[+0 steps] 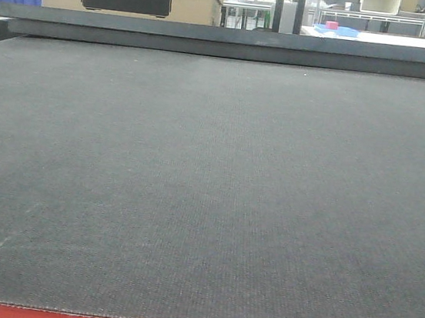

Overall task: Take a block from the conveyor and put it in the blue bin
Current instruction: 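Lower both open grippers toward the green and blue blocks on the belt, then close left gripper on green block and right gripper on blue block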

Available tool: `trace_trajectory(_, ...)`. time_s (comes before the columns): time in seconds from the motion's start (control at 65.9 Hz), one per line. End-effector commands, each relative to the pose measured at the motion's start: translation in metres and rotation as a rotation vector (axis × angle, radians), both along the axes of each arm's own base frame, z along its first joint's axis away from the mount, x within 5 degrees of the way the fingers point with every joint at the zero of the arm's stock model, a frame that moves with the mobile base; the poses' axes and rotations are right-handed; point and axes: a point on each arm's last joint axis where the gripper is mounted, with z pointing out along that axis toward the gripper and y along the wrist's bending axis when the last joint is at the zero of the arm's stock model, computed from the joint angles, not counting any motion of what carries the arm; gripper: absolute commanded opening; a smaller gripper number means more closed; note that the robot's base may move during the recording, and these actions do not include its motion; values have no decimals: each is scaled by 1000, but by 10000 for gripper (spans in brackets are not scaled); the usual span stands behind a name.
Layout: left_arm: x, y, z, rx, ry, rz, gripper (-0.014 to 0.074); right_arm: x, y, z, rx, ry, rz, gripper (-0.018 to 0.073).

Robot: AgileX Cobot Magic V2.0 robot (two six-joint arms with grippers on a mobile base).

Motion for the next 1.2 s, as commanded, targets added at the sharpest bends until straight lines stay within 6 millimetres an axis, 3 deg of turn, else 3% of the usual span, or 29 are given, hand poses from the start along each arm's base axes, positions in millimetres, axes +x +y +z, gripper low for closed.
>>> trace_trajectory(0.0,8,0,23,-6,96,4,-111,7,0,21,-10,49,-7,-162)
trace_trajectory(0.152,41,-1,63,-2,244,10,-111,40,3,43,-24,217,-5,-162)
trace_trajectory(0.319,81,-2,73,5,531,22,-111,80,6,43,-54,557,1,-162)
trace_trajectory(0.501,123,-4,60,8,696,22,-111,115,9,34,-104,801,19,-162)
trace_trajectory(0.865,175,-8,20,-11,905,9,-111,194,14,-9,-62,1088,-16,-152)
trace_trajectory(0.956,181,-9,14,-20,931,5,-111,217,15,-19,-61,1138,-20,-56)
trace_trajectory(1.108,184,-10,9,-19,955,6,-111,251,7,-34,-41,1203,-51,249)
trace_trajectory(1.183,185,-10,9,-19,957,6,-111,262,0,-43,-41,1235,-61,352)
